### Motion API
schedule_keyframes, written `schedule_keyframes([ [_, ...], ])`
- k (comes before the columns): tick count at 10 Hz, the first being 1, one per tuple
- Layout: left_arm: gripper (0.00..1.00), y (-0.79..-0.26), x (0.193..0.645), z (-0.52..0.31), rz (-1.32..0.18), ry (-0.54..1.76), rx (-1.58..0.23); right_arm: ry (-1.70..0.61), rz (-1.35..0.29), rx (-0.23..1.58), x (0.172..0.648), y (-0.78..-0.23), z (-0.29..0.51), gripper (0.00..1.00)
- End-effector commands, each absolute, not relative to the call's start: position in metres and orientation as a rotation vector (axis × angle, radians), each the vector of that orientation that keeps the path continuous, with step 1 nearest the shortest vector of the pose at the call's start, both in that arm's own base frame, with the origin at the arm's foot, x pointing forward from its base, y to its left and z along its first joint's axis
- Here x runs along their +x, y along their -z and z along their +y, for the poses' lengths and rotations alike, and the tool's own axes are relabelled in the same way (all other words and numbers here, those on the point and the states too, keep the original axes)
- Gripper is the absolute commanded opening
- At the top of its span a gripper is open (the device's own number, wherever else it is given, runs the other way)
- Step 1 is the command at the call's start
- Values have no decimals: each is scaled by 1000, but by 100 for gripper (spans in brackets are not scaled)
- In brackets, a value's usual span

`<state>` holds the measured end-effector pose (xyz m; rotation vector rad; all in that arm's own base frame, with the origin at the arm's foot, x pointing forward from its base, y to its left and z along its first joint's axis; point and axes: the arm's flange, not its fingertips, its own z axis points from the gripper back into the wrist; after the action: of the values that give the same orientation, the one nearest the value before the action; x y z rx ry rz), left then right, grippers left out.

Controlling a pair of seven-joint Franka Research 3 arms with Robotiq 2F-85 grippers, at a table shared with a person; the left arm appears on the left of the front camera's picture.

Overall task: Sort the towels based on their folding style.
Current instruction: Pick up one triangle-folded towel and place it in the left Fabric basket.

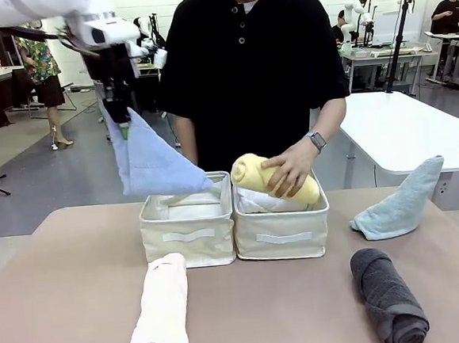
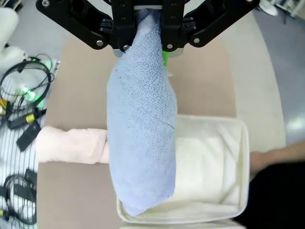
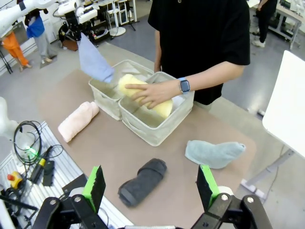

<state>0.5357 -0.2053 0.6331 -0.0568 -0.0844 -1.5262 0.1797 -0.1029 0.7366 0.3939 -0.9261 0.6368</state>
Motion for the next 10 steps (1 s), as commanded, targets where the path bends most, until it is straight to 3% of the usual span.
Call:
schedule_keyframes([
  [1,17,-640,554,-222,-59,1645,0,-640,-924,400,181,-735,-102,100],
  [10,17,-565,558,-244,-69,1737,-36,-640,-924,400,181,-735,-102,100],
])
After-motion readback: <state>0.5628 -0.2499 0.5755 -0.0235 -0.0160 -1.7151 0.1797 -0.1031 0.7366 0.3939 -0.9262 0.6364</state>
